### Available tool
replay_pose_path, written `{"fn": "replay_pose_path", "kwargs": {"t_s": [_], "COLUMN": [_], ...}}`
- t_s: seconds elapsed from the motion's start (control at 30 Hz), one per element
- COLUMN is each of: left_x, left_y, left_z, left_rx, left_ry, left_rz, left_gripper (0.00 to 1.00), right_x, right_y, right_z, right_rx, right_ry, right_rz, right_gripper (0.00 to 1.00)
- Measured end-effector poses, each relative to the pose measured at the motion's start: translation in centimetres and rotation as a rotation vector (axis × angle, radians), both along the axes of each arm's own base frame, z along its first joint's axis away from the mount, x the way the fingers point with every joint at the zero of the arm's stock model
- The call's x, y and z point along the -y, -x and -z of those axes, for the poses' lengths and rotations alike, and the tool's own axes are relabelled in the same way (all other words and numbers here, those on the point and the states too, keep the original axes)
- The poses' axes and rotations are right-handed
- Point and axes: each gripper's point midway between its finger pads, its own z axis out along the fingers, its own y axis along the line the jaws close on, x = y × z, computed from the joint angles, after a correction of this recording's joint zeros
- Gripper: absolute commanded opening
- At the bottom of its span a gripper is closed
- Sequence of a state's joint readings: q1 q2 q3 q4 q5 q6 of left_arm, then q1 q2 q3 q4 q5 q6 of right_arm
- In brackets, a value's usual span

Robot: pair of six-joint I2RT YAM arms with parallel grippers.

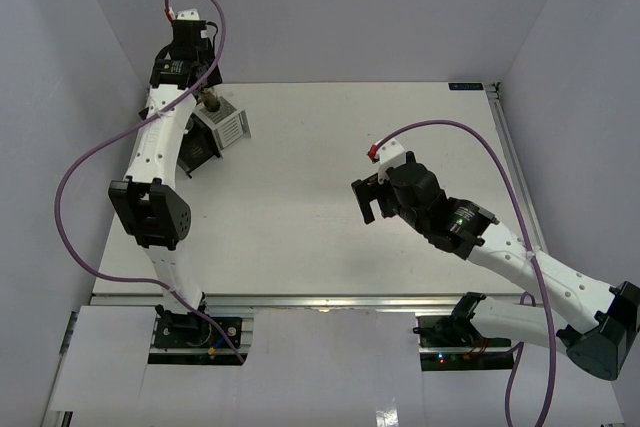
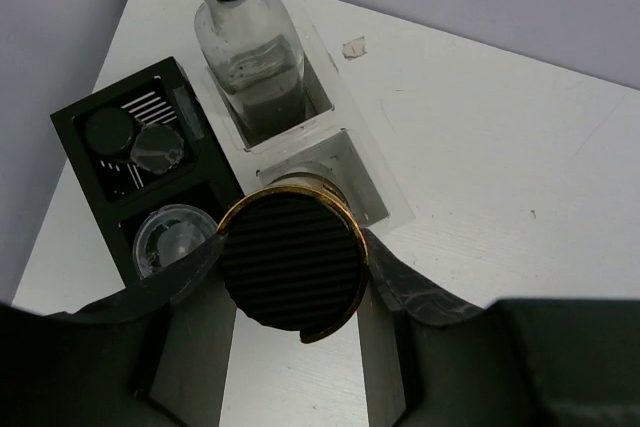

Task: Organize the condiment bottles

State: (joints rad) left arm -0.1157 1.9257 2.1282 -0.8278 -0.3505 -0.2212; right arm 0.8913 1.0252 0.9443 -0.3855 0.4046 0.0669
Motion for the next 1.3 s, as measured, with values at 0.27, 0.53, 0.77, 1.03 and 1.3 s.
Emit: {"fn": "replay_pose_path", "kwargs": {"t_s": [0.27, 0.53, 0.77, 1.03, 1.3], "left_x": [0.2, 0.2, 0.1, 0.4, 0.5], "left_y": [-0.1, -1.2, -2.1, -3.0, -2.6], "left_z": [4.8, 7.3, 10.3, 12.0, 10.7], "left_rx": [-0.088, -0.114, -0.162, -0.181, -0.190], "left_ry": [-0.005, -0.017, -0.009, 0.003, 0.020], "left_rz": [0.021, 0.030, 0.041, 0.055, 0.052], "left_gripper": [0.00, 0.08, 0.45, 0.78, 0.98], "right_x": [0.0, -0.2, -0.2, -0.2, -0.1], "right_y": [0.0, -0.1, -0.1, -0.1, -0.1], "right_z": [0.0, 0.1, 0.1, 0.0, -0.1], "right_rx": [0.001, 0.004, 0.007, 0.012, 0.016], "right_ry": [-0.001, -0.004, -0.006, -0.005, 0.001], "right_rz": [-0.001, -0.005, -0.006, -0.008, -0.011], "right_gripper": [0.98, 0.98, 0.98, 0.98, 0.98]}}
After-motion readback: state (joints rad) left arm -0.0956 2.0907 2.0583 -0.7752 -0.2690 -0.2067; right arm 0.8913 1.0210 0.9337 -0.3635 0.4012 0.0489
